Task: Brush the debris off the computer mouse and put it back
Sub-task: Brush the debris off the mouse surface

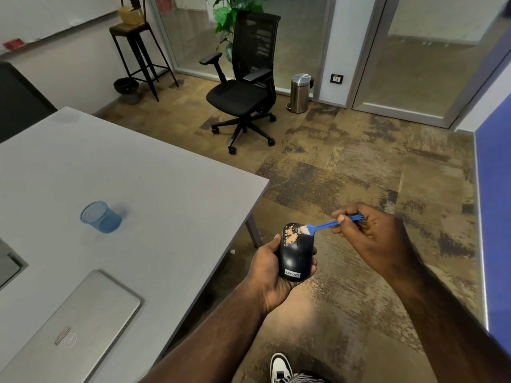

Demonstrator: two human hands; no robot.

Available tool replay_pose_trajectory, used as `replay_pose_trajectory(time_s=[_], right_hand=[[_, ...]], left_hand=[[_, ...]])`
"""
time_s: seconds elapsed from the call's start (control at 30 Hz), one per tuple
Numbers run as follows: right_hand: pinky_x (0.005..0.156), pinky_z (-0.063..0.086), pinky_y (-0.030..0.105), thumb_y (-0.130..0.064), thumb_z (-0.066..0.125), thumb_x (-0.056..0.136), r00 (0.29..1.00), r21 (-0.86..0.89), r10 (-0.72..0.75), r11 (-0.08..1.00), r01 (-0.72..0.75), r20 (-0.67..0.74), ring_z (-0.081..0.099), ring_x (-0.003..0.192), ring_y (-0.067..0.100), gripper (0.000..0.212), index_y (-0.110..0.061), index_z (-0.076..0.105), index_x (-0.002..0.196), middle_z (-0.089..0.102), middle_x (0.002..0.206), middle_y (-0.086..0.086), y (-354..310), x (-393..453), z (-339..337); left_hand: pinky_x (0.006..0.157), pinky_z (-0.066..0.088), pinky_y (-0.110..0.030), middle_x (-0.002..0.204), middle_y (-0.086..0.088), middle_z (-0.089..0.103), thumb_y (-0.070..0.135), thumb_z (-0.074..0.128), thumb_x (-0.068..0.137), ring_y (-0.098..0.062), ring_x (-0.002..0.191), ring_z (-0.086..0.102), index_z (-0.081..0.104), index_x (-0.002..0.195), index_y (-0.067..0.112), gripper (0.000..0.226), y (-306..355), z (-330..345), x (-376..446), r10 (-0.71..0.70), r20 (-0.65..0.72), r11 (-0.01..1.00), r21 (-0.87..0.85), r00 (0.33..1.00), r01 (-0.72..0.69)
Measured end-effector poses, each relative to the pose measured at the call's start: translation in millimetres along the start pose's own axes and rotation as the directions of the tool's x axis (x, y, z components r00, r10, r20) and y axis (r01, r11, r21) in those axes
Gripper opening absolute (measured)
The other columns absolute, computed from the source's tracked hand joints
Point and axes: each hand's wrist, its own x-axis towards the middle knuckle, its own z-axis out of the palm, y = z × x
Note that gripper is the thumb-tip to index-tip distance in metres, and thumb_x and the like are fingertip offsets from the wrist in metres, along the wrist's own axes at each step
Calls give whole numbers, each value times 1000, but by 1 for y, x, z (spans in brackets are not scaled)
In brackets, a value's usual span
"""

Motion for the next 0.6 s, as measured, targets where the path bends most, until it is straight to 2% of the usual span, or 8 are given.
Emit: replay_pose_trajectory(time_s=[0.1,0.17,0.27,0.33,0.43,0.6], right_hand=[[59,55,13,-19,64,91,1000,-27,0,1000,0,-4,73,75,-1,25,-44,66,90,75,78,-13,-1,0,0],[62,59,23,-22,62,94,1000,-74,16,997,-17,-12,73,76,1,24,-46,64,92,74,78,-12,1,1,-1],[70,63,36,-25,58,97,999,-55,20,998,-18,40,74,79,0,17,-39,67,100,75,81,-11,4,0,-1],[73,63,34,-26,56,97,997,-57,3,998,1,74,73,81,-1,19,-42,65,101,75,82,-11,3,0,-1],[74,63,34,-23,54,99,999,-82,12,997,-9,46,73,80,0,26,-48,60,97,74,83,-11,1,2,-2],[72,62,30,-23,54,97,994,-97,-24,995,34,104,73,81,-2,17,-37,64,100,74,84,-12,-5,0,-5]], left_hand=[[62,58,-35,91,-25,67,42,28,102,-32,71,65,61,116,-6,59,0,0,0,-1,4,1000,8,1000,1],[63,58,-35,91,-25,67,41,29,102,-31,71,65,59,121,-5,58,0,-1,0,-1,7,1000,15,1000,1],[63,59,-36,91,-25,68,42,28,102,-32,70,66,59,121,-4,58,0,-1,0,0,5,1000,16,1000,0],[63,59,-36,92,-25,68,43,28,102,-32,71,66,58,122,-3,58,0,-2,1,-3,0,1000,13,1000,3],[62,59,-36,92,-25,68,43,28,102,-32,71,66,58,123,-3,58,-2,-1,1,-5,-9,1000,21,1000,5],[61,58,-35,91,-25,67,42,27,102,-32,70,65,60,118,-4,59,-2,2,-2,-7,-20,999,32,1000,7]])
